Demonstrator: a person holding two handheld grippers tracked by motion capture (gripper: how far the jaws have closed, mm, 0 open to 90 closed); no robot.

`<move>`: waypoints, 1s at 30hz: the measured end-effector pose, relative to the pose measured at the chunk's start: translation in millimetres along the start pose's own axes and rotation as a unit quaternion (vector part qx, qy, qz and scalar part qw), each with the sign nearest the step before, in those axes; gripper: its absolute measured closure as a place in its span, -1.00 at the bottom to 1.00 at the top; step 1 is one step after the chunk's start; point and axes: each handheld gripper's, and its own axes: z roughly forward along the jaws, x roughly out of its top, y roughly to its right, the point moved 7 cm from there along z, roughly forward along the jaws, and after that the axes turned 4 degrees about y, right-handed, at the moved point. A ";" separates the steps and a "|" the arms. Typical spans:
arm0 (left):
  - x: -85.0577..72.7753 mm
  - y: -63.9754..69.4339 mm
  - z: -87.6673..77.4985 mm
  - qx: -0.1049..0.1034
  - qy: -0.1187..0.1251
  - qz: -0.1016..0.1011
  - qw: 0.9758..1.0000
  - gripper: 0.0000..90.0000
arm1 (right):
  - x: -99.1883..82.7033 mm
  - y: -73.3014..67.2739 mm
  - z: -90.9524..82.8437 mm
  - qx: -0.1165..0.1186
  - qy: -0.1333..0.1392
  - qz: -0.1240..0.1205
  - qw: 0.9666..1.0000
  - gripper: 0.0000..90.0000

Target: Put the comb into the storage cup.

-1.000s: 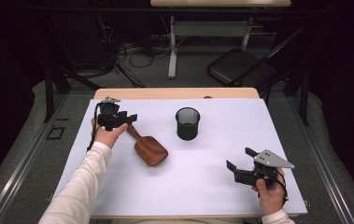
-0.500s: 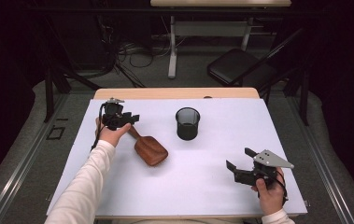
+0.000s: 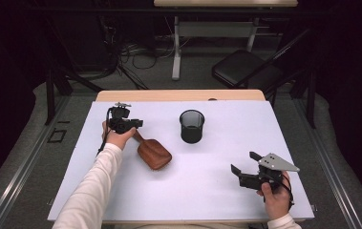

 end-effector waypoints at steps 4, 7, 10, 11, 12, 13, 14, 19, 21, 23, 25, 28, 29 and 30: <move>-3.4 -0.5 4.7 0.004 -0.011 -0.001 1.000 0.78 | -0.4 -0.1 0.3 0.001 -0.001 -0.002 1.000 -0.69; -5.8 -0.7 7.5 0.008 -0.021 0.002 1.000 0.85 | -0.6 -0.2 0.6 0.001 -0.001 -0.001 1.000 -0.69; -7.9 -0.8 10.7 0.013 -0.028 0.006 1.000 0.95 | -0.6 -0.4 1.1 0.002 0.000 -0.001 1.000 -0.69; -8.7 -1.1 11.4 0.013 -0.033 0.009 0.999 0.98 | -0.9 -0.6 0.7 0.003 -0.003 -0.001 1.000 -0.69; -9.3 -1.0 12.9 0.016 -0.033 0.008 0.999 0.99 | -0.9 -0.5 0.9 0.002 -0.002 -0.001 1.000 -0.69; -10.1 -1.2 13.9 0.020 -0.036 0.008 0.999 0.99 | -0.9 -0.6 0.9 0.003 -0.002 -0.002 1.000 -0.69; -10.8 -1.4 15.0 0.023 -0.038 0.009 0.999 1.00 | -1.0 -0.5 0.9 0.003 -0.002 -0.002 1.000 -0.69; -15.0 -1.7 20.5 0.027 -0.051 0.012 0.998 1.00 | -1.4 -0.7 1.3 0.002 -0.003 -0.001 1.000 -0.69; -16.4 -1.2 22.8 0.030 -0.055 0.015 0.998 1.00 | -1.6 -0.7 1.5 0.003 -0.003 -0.001 1.000 -0.69; -17.5 -1.0 24.9 0.034 -0.058 0.017 0.998 1.00 | -1.7 -0.8 1.6 0.003 -0.004 -0.001 1.000 -0.69; -18.3 -1.1 26.4 0.034 -0.061 0.016 0.997 1.00 | -1.9 -0.8 1.6 0.003 -0.004 -0.002 1.000 -0.69; -20.0 -1.4 28.2 0.035 -0.067 0.017 0.997 1.00 | -2.0 -0.8 1.6 0.004 -0.005 -0.001 1.000 -0.69; -20.5 -1.9 28.8 0.036 -0.068 0.019 0.997 1.00 | -2.1 -0.7 1.6 0.003 -0.005 -0.001 1.000 -0.69; -21.0 -2.2 29.2 0.038 -0.070 0.021 0.997 1.00 | -2.1 -0.7 1.6 0.003 -0.005 -0.001 1.000 -0.69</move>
